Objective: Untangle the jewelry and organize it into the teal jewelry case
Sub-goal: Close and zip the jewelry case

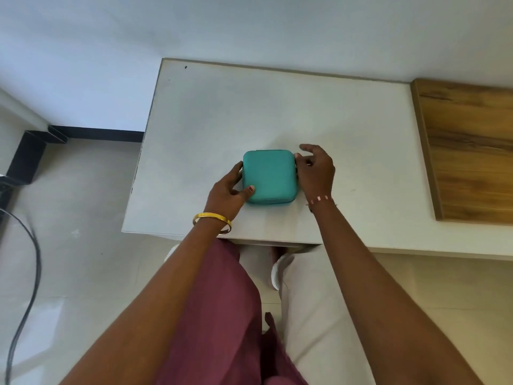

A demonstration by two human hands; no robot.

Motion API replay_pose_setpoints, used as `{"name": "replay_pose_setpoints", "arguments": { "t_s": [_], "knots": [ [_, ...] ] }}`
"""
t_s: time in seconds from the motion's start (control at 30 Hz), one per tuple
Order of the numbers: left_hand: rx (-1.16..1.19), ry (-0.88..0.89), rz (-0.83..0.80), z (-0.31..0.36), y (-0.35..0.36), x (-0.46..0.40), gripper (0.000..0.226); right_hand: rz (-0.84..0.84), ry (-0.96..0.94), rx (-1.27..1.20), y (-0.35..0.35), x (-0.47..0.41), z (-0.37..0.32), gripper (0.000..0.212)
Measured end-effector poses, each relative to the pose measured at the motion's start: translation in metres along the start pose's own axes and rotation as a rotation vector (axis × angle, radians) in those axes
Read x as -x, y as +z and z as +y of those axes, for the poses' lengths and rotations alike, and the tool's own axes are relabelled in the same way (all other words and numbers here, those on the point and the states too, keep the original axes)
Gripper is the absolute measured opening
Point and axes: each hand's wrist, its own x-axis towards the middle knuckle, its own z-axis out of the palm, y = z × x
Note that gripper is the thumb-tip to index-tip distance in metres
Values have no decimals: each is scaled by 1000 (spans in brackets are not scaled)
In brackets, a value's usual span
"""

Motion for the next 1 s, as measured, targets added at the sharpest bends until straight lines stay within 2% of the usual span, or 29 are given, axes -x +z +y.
{"name": "replay_pose_setpoints", "arguments": {
  "t_s": [0.07,0.13,0.23,0.3,0.47,0.67,0.8,1.0],
  "knots": [
    [64,9,86,-3,5,8,56,10,42,-115,-2,25,1,20],
    [12,30,173,-7,12,20,49,-51,66,-194,-2,54,4,29],
    [-74,84,196,-9,16,32,52,-113,56,-180,2,84,10,52],
    [-95,93,201,-8,15,32,58,-124,54,-151,6,90,11,58],
    [-131,68,265,-6,5,18,58,-163,52,-100,18,78,-2,61],
    [-164,70,269,1,-28,-22,57,-175,-7,-11,52,48,-25,62],
    [-82,75,259,4,-52,-56,55,-176,-69,60,81,24,-41,63],
    [5,44,356,14,-77,-101,51,-215,-100,109,122,-19,-71,63]
  ]
}}
